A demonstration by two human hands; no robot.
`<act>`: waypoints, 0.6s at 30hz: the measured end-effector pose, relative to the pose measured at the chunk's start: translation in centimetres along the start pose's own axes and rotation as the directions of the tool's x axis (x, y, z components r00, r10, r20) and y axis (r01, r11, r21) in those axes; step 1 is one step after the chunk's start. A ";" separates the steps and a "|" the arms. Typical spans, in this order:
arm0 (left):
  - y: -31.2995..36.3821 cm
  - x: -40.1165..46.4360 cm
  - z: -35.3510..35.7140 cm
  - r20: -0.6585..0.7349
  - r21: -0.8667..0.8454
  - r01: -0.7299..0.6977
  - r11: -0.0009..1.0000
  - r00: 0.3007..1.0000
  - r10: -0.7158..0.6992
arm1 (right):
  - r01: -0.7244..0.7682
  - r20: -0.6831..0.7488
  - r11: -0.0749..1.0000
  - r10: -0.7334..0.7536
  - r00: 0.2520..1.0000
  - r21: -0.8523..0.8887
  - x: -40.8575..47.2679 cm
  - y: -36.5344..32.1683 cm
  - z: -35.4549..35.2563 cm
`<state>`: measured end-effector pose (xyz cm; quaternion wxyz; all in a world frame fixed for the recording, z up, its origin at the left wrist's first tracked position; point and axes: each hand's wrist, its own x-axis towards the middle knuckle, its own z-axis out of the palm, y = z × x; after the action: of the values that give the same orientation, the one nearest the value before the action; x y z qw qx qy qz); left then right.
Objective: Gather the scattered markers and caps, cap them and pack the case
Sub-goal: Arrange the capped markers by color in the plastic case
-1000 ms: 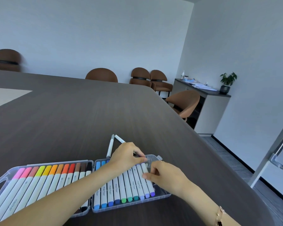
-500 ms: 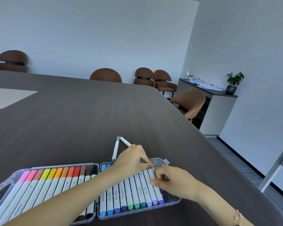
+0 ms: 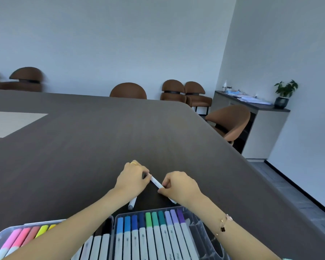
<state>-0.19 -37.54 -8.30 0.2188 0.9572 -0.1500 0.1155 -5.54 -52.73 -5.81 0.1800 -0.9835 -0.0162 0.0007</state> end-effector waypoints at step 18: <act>7.4 -4.9 -0.5 0.183 -0.414 -0.055 0.909 0.973 0.142 | -0.212 0.071 0.943 0.200 0.977 0.258 -10.9 3.1 -2.4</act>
<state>-7.31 -42.53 -6.41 0.3897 0.8887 -0.2413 -0.0085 -16.28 -56.84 -4.76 0.3079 -0.9468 0.0831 0.0434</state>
